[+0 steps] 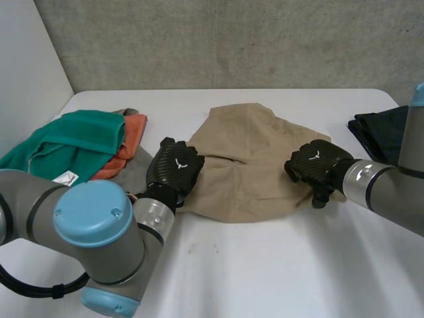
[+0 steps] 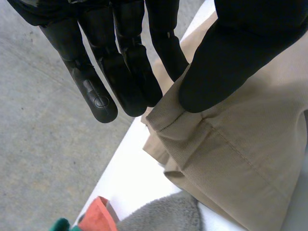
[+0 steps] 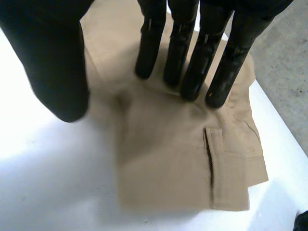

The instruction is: Fold the laundry.

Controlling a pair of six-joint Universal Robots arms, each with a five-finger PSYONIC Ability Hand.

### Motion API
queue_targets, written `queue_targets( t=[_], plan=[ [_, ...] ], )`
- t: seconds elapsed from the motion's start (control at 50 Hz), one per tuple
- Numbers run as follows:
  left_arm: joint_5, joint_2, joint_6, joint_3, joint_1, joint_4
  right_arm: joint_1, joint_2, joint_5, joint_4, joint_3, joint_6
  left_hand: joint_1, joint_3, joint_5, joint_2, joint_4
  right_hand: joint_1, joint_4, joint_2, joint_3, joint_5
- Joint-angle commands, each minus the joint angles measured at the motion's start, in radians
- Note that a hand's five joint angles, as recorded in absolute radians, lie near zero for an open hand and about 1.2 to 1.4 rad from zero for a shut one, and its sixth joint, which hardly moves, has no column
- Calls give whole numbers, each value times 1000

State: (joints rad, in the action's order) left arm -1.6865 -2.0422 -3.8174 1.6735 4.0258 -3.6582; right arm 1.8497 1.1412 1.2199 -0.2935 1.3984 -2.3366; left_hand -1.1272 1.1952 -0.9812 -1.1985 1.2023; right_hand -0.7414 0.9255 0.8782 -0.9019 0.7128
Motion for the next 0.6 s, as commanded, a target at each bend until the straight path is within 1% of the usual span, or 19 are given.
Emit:
queue_targets(
  t=[0.02,0.12,0.18,0.26,0.34,0.42,0.48,0.56,0.6],
  plan=[
    [-4,-35,13,-41,10,0,-47,-25,15,195,73,-223,-269,201,-241,-198,194,295,-479,-432,456,-441],
    [-2,-35,10,-72,24,0,-90,75,3,205,151,-441,-269,201,-241,-198,194,289,-474,-426,450,-435],
    [-1,-36,10,-86,39,3,-115,109,12,205,203,-507,-269,201,-241,-198,194,292,-477,-429,453,-438],
    [-1,-36,12,-100,41,6,-150,164,15,224,284,-524,-269,201,-241,-198,194,257,-441,-394,418,-403],
    [-1,-38,13,-104,42,6,-176,187,16,296,364,-524,-269,201,-241,-198,194,178,-362,-315,339,-324],
    [1,-38,15,-112,44,6,-178,198,16,326,415,-524,-269,201,-241,-198,194,96,-280,-233,256,-242],
    [1,-39,16,-121,45,6,-178,213,23,335,447,-523,-269,201,-241,-198,194,93,-277,-229,253,-239],
    [1,-53,15,-135,50,6,-178,270,32,367,493,-520,-269,201,-241,-198,194,81,-265,-218,242,-227],
    [2,-61,15,-138,50,6,-178,304,23,373,511,-515,-269,201,-241,-198,194,63,-248,-200,224,-209]
  ],
)
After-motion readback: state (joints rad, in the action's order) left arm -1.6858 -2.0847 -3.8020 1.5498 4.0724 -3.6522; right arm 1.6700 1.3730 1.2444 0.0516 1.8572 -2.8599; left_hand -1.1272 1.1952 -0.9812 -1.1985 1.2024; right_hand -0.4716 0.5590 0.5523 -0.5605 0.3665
